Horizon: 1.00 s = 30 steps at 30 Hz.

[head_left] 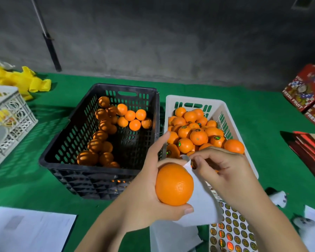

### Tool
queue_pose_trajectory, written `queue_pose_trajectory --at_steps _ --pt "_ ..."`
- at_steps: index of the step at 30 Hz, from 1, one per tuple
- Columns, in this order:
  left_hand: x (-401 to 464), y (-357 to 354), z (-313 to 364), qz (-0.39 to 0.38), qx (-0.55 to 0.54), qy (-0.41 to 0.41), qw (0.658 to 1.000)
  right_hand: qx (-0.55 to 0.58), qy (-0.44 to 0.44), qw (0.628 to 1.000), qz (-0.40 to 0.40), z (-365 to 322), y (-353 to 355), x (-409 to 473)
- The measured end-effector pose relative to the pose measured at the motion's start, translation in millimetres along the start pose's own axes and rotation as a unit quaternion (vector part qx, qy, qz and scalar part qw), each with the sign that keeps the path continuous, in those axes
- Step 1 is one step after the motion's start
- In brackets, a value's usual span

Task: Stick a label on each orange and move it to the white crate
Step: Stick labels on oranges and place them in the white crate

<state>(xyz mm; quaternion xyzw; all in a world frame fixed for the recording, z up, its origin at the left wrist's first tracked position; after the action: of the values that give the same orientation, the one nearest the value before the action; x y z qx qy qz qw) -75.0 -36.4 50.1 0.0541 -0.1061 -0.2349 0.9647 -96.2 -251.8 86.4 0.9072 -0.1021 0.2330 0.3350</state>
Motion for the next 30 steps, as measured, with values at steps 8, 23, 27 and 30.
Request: queue_pose_trajectory --at_steps 8,23,27,30 --pt "0 -3 -4 -0.019 -0.010 -0.004 1.000 0.027 -0.013 0.996 -0.090 3 4 -2" --pt "6 -9 -19 -0.001 -0.103 0.083 0.991 -0.045 0.125 0.989 0.067 -17 -19 -34" --pt "5 -12 -25 0.018 -0.138 0.114 0.984 -0.046 0.096 0.993 0.044 -9 -23 -49" --pt "3 -21 -27 0.045 -0.238 0.143 0.960 -0.078 0.109 0.989 -0.055 -10 -29 -51"
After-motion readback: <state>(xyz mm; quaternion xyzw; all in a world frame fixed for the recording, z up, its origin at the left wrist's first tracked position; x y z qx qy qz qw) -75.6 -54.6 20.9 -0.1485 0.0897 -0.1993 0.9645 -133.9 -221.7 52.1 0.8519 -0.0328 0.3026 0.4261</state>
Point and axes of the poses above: each hand's wrist, its own x-axis towards the middle knuckle, its own y-axis out of the back of the hand, z = x × y, the point moved 2 cm from there along x, towards the middle knuckle, and after that the axes turned 8 degrees about z, right-handed, at the moved point
